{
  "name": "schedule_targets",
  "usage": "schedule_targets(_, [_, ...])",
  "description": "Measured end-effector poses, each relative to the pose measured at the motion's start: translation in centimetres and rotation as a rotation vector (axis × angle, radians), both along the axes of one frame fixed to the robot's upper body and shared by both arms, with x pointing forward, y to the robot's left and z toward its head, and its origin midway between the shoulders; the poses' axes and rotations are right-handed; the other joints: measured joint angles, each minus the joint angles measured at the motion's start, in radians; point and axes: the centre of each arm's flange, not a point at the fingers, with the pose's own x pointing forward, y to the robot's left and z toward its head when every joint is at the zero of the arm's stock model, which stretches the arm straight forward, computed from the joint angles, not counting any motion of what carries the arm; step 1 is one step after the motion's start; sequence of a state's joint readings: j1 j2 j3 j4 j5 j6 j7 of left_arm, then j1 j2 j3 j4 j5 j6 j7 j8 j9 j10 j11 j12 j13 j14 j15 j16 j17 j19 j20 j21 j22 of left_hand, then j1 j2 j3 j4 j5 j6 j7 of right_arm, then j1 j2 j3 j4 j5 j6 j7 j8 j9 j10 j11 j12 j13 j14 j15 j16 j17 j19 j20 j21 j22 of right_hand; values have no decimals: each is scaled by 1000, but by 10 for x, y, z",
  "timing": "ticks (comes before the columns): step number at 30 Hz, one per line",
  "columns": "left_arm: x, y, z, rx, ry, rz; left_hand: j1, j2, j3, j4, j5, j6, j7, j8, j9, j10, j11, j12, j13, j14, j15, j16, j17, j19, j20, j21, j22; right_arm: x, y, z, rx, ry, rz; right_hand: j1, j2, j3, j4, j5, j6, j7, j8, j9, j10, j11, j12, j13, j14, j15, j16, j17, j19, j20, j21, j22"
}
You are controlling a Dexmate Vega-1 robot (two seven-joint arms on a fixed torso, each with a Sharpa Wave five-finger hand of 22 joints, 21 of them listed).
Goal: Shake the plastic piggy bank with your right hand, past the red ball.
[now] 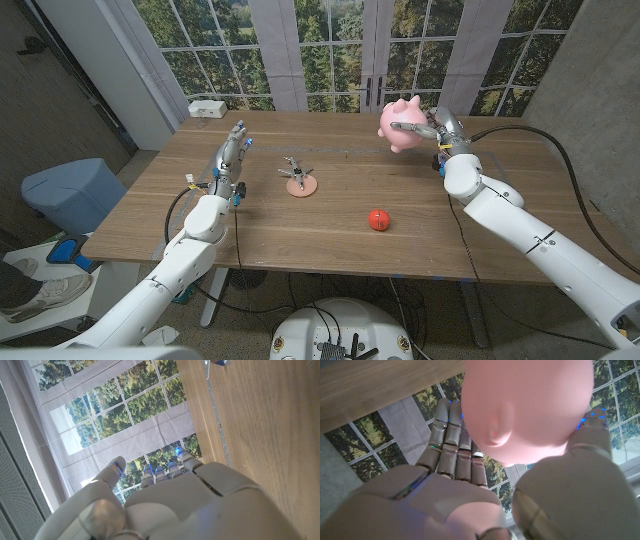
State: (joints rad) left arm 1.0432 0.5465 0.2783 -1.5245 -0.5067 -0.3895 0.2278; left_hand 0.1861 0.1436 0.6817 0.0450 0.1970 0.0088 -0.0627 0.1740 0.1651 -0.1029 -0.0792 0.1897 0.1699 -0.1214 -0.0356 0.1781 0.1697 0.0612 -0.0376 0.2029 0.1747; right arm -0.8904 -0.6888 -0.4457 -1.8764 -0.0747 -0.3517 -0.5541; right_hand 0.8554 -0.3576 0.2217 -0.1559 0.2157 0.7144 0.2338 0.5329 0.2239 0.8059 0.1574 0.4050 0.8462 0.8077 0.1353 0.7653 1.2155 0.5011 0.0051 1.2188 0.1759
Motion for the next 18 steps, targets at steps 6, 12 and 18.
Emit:
schedule_targets(6, [-1, 1, 0, 0, -3, 2, 0, 0, 0, 0, 0, 0, 0, 0, 0, -1, -1, 0, 0, 0, 0, 0, 0, 0, 0, 0, 0, -2, -3, -6, 85, -109, -44, 0, 0, 0, 0, 0, 0, 0, 0, 0, 0, 0, -7, 0, 0, 0, -3, 0, 0, 0, 0, 0])
schedule_targets(12, [-2, 1, 1, -2, -7, 5, 0, 0, 0, 0, 0, 0, 0, 0, 0, -1, -1, 0, 0, 0, 0, 0, 0, 0, 0, 0, 0, -6, -6, -12, 191, -222, -91, 0, 0, 0, 0, 0, 0, 0, 0, 0, 0, 0, -7, 0, 0, 0, -4, 0, 0, 0, 0, 0])
schedule_targets(18, [-3, 1, 1, -2, -12, 7, 0, 0, 0, 0, 0, 0, 0, 0, 0, -1, -1, 0, 0, 0, 0, 0, 0, 0, 0, 0, 0, -9, -9, -17, 288, -315, -129, 0, 0, 0, 0, 1, 0, 0, -1, 0, 6, 5, -11, -1, 0, 0, -5, -1, 0, 0, 0, -4])
